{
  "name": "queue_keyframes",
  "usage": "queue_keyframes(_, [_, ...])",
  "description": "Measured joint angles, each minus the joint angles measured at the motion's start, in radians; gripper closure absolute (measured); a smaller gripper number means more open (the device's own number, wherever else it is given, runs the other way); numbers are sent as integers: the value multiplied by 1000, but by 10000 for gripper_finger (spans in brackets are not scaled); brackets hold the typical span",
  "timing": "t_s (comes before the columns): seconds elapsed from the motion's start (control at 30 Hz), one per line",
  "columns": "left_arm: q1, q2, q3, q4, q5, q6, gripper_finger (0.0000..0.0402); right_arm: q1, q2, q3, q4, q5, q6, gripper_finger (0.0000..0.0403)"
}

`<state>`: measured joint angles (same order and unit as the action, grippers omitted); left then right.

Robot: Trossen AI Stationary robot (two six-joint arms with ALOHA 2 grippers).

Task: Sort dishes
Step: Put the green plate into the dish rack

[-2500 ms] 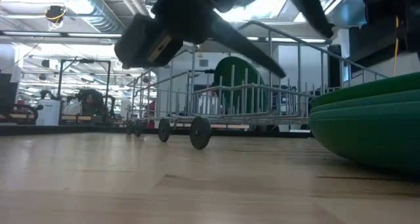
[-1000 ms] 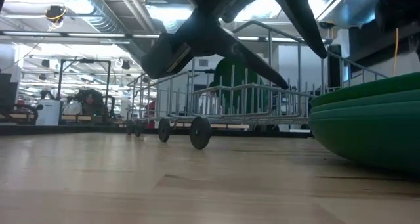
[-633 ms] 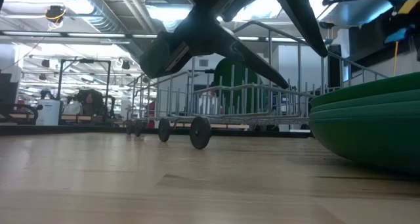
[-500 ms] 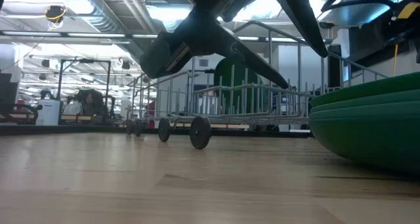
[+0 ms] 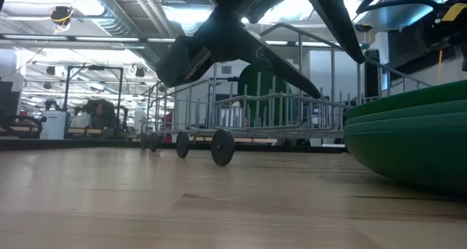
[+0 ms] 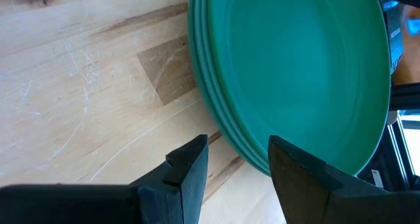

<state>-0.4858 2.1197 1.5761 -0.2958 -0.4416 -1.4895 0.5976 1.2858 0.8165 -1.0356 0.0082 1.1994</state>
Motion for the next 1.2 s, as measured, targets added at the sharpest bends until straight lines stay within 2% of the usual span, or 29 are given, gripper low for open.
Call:
queue_keyframes(0.17, [0,0,0,0,0,0,251,-1,0,1,6,2,-2,392])
queue_keyframes(0.33, [0,0,0,-1,0,-1,251,0,0,1,7,-24,-3,379])
queue_keyframes(0.5, [0,0,0,-3,0,6,251,0,0,1,18,-35,-5,395])
queue_keyframes(0.7, [0,0,0,-3,0,24,251,0,0,5,15,-35,-8,394])
queue_keyframes(1.2, [0,0,0,-8,0,24,251,0,0,153,7,30,-61,399])
